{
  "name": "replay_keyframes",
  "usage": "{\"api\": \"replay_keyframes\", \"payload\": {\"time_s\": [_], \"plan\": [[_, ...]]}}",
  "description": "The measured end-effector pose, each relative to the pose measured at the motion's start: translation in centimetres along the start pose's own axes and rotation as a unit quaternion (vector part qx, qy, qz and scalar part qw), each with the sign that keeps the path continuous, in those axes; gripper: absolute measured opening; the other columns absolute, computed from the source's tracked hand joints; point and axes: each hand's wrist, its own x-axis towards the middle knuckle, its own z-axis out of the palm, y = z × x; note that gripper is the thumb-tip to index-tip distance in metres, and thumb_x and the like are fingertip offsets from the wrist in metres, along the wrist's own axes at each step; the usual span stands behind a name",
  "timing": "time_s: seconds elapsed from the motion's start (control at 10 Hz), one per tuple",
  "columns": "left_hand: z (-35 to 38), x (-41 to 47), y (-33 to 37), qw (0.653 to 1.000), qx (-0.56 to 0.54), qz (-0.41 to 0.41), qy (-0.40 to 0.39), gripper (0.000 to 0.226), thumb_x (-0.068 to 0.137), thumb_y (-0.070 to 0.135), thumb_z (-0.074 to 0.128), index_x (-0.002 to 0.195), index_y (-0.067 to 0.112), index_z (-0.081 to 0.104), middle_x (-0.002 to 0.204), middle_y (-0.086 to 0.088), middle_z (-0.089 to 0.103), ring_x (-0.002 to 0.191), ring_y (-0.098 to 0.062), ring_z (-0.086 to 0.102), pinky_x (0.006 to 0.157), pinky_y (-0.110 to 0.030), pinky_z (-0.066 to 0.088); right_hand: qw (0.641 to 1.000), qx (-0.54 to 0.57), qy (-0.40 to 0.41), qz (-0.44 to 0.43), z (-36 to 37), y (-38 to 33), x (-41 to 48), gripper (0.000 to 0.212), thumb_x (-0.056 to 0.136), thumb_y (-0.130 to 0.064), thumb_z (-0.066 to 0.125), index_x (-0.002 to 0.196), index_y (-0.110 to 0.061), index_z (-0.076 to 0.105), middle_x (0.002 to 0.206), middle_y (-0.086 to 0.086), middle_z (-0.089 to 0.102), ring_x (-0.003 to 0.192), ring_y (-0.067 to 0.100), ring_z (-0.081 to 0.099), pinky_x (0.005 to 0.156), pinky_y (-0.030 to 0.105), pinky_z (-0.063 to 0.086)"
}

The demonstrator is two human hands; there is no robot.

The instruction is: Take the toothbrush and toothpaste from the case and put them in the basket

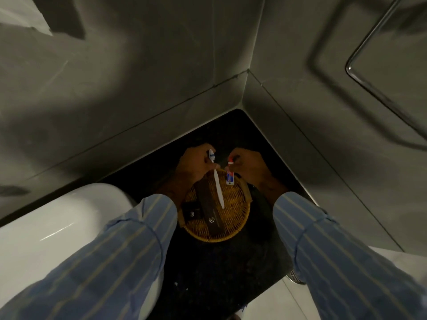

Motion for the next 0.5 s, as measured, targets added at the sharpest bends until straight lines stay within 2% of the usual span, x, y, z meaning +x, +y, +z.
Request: {"api": "replay_keyframes", "payload": {"time_s": [0.1,0.2,0.4,0.5], "plan": [[0.0,0.0,-0.3,1.0,0.018,-0.014,0.001,0.05,0.082,0.024,0.078,0.128,0.013,0.061,0.121,-0.01,0.069,0.114,-0.026,0.064,0.089,-0.03,0.048,0.999,-0.038,-0.008,0.025,0.6,0.0,0.3,0.019,0.078,-0.01,0.078,0.094,-0.013,0.068,0.091,-0.002,0.069,0.081,0.006,0.066,0.062,0.014,0.048],[0.1,-0.2,-0.3,1.0,0.022,-0.016,-0.001,0.052,0.082,0.024,0.078,0.129,0.013,0.06,0.123,-0.011,0.068,0.116,-0.027,0.063,0.094,-0.035,0.05,0.998,-0.054,-0.016,0.041,0.8,0.0,0.4,0.021,0.075,-0.011,0.081,0.091,-0.015,0.069,0.088,-0.005,0.068,0.077,0.002,0.064,0.06,0.012,0.045],[0.9,-0.7,-0.5,0.999,0.039,-0.016,-0.017,0.058,0.082,0.026,0.078,0.133,0.013,0.053,0.129,-0.012,0.065,0.119,-0.029,0.062,0.102,-0.043,0.05,0.996,-0.079,-0.028,0.04,1.4,0.6,0.3,0.024,0.073,-0.014,0.082,0.092,-0.018,0.068,0.09,-0.006,0.066,0.085,0.008,0.066,0.06,0.014,0.044],[1.3,-1.3,-0.6,0.999,0.026,-0.015,0.029,0.072,0.082,0.031,0.077,0.143,0.011,0.045,0.14,-0.013,0.057,0.131,-0.03,0.053,0.109,-0.046,0.044,0.998,-0.041,0.002,0.057,1.3,0.7,-0.2,0.035,0.073,-0.029,0.082,0.102,-0.02,0.065,0.088,-0.011,0.062,0.083,0.006,0.064,0.06,0.015,0.045]]}}
